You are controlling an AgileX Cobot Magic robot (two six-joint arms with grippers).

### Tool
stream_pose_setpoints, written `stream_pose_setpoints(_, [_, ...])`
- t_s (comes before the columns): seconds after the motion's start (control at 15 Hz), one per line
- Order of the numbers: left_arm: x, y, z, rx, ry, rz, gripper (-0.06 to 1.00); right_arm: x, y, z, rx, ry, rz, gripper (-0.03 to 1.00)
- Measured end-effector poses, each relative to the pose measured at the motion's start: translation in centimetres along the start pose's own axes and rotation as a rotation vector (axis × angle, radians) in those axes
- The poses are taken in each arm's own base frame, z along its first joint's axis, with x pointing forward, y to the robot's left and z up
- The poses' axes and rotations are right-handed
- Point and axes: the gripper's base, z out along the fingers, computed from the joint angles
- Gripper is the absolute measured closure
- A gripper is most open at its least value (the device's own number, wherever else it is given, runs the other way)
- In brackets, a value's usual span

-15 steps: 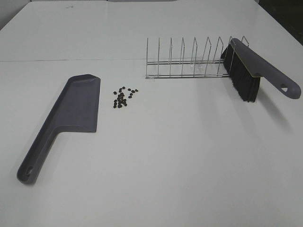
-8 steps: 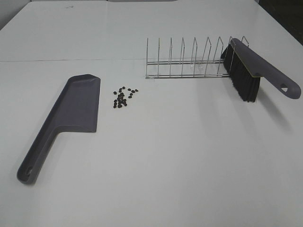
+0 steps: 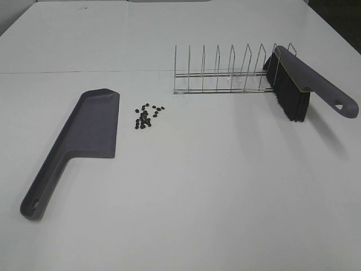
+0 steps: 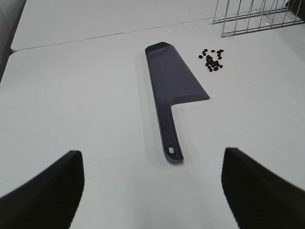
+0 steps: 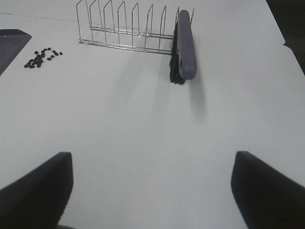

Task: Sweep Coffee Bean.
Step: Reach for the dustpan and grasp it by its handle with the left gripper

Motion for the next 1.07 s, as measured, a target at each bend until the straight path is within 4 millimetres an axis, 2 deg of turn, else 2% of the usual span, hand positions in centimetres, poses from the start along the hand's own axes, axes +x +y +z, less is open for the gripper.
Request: stream_pose_setpoints(1.07, [0.00, 0.00, 0.00, 0.000, 0.000, 0.000, 0.22, 0.00, 0.00, 0.00, 0.000, 0.000, 0.000, 0.21])
